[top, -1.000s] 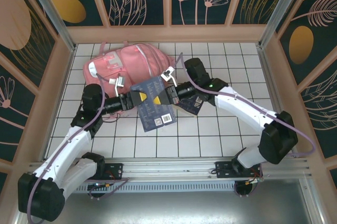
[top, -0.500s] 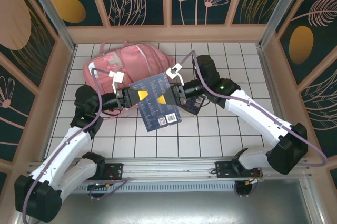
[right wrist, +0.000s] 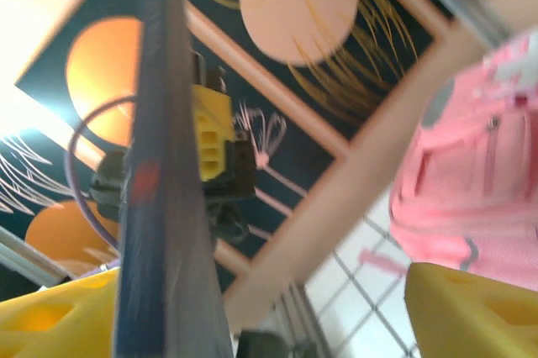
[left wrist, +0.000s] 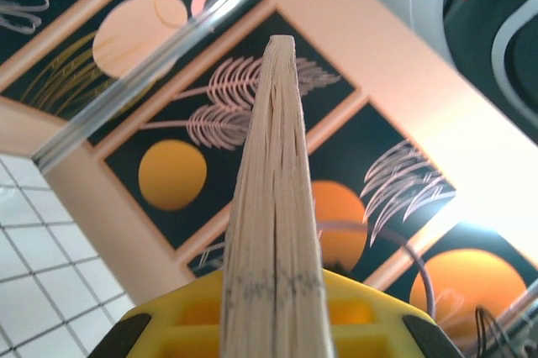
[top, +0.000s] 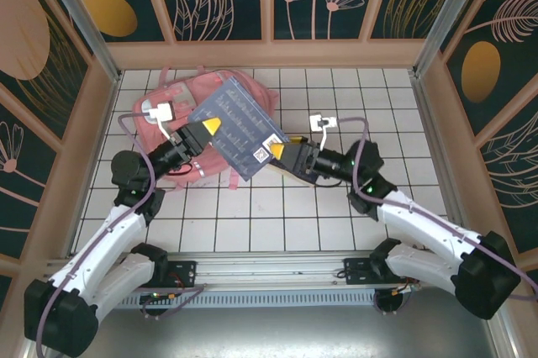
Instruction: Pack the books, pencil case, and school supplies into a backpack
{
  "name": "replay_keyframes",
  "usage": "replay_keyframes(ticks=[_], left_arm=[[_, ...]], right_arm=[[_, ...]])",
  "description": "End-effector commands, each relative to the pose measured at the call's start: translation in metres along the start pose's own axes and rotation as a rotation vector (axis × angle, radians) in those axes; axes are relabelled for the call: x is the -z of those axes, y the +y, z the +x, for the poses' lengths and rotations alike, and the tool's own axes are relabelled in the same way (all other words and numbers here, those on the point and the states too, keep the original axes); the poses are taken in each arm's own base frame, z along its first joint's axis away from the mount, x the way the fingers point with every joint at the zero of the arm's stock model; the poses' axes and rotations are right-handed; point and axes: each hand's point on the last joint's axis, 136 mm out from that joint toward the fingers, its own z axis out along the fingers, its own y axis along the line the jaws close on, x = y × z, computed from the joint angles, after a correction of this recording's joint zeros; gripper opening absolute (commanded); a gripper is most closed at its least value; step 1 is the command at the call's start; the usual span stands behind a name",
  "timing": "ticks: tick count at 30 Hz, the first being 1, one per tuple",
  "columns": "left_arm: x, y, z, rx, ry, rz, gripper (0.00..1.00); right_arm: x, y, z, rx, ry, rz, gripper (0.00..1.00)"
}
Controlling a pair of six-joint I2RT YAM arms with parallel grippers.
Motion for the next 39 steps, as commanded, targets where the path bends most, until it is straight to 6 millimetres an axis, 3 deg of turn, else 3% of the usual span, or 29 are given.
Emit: replay_keyframes(ticks=[1, 8, 13, 18, 24, 28, 29, 30, 32, 34, 37, 39], left_arm=[[0.000, -0.021, -0.026, -0.005, -0.139, 0.089, 0.00], [-0.006, -0.006, -0.025, 0.053, -0.145, 0.084, 0.00], [-0.006, -0.002, -0.022, 0.068, -0.145, 0.076, 0.00], [-0.007, 0.002, -0.023, 0.070, -0.152, 0.055, 0.00], [-0.008, 0.011, -0.023, 0.073, -0.164, 0.029, 0.00], [-0.011, 0.022, -0.019, 0.087, -0.152, -0.004, 0.00], [-0.012, 0.030, -0.017, 0.091, -0.145, -0.034, 0.03], [-0.013, 0.035, -0.017, 0.082, -0.142, -0.066, 0.14], [-0.015, 0.058, -0.017, 0.047, -0.118, -0.200, 0.48], [-0.012, 0.090, -0.018, 0.023, -0.099, -0.405, 0.62], [0.006, 0.143, -0.029, 0.019, -0.109, -0.752, 0.68], [0.005, 0.168, -0.032, 0.031, -0.077, -0.862, 0.69]], right_arm=[[0.011, 0.046, -0.047, 0.039, -0.316, -0.156, 0.82], [-0.009, 0.051, -0.046, 0.004, -0.310, -0.213, 0.79], [-0.026, 0.044, -0.050, -0.006, -0.302, -0.185, 0.76], [-0.044, 0.032, -0.048, -0.086, -0.275, -0.187, 0.66], [-0.052, 0.021, -0.046, -0.135, -0.280, -0.178, 0.35], [-0.052, 0.012, -0.046, -0.128, -0.289, -0.139, 0.00], [-0.050, 0.008, -0.047, -0.124, -0.293, -0.113, 0.00], [-0.048, 0.003, -0.049, -0.116, -0.300, -0.080, 0.00], [-0.037, -0.014, -0.056, -0.094, -0.315, 0.050, 0.00], [-0.021, -0.038, -0.063, -0.053, -0.331, 0.241, 0.00], [0.015, -0.065, -0.075, -0.004, -0.375, 0.475, 0.00], [0.038, -0.079, -0.079, -0.004, -0.381, 0.575, 0.00]])
